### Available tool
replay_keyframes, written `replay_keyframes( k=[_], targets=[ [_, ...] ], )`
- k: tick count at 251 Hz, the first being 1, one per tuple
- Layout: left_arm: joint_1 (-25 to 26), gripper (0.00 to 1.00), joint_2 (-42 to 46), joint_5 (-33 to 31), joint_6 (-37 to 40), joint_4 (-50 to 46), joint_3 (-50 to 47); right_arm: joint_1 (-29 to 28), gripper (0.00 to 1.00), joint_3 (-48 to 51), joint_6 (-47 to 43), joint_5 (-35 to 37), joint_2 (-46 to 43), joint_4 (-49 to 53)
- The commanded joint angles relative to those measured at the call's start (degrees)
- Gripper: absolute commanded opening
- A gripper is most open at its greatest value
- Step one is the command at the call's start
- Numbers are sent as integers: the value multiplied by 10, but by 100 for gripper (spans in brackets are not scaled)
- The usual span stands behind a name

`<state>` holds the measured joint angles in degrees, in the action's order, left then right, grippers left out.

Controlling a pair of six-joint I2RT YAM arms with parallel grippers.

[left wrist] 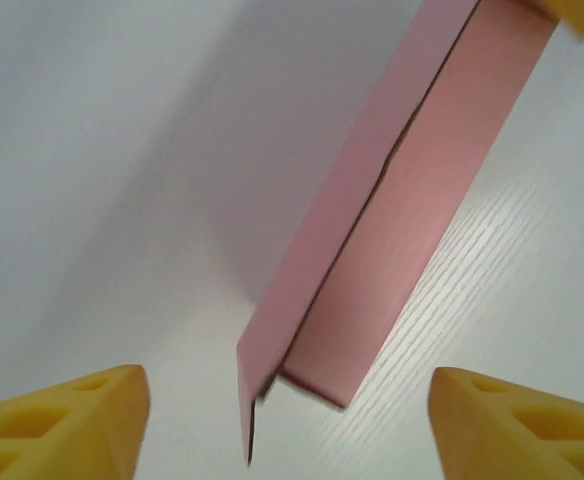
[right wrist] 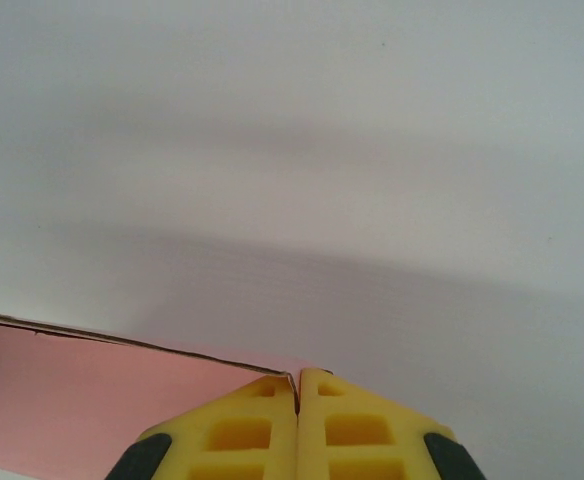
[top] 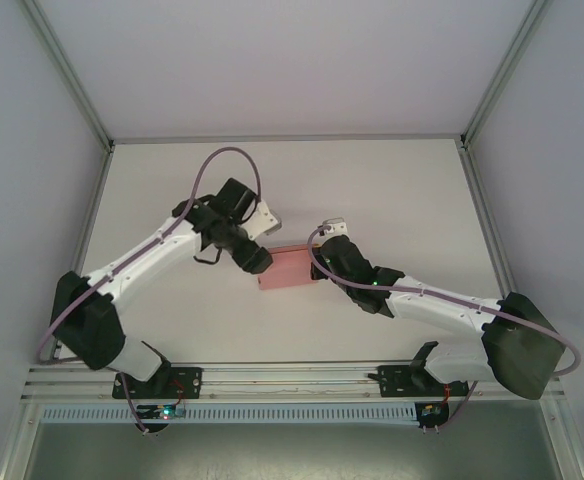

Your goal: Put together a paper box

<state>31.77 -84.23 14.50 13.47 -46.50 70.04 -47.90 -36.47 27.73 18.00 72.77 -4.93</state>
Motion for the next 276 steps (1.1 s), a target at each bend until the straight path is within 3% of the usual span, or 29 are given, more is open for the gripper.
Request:
replay_keyframes(
  k=[1, 11, 38, 87, 141, 204, 226, 276],
  targets=[
    [0, 68, 47, -26, -78, 48, -47, -9, 0, -2, 2, -13, 9, 46],
    [0, 66, 56, -39, -94, 55, -56, -9, 0, -3, 0, -14, 9, 46],
    [-1, 49, 51, -70, -128, 52, -55, -10, 0, -5, -4, -18, 9, 46],
    [1, 37, 15, -31, -138, 53, -43, -9, 0, -7, -7, -18, 14, 46],
    [1, 2, 11, -12, -181, 72, -39, -9, 0, -7, -12, -14, 14, 50],
    [1, 0, -5, -13, -319, 87, -18, -21, 0, -10, -10, 5, 26, 51],
    [0, 0, -11, 14, -355, 93, -16, -27, 0, -10, -6, 14, 34, 50],
    [1, 0, -18, 21, -397, 88, -10, -37, 0, -11, -3, 28, 52, 50]
  ],
)
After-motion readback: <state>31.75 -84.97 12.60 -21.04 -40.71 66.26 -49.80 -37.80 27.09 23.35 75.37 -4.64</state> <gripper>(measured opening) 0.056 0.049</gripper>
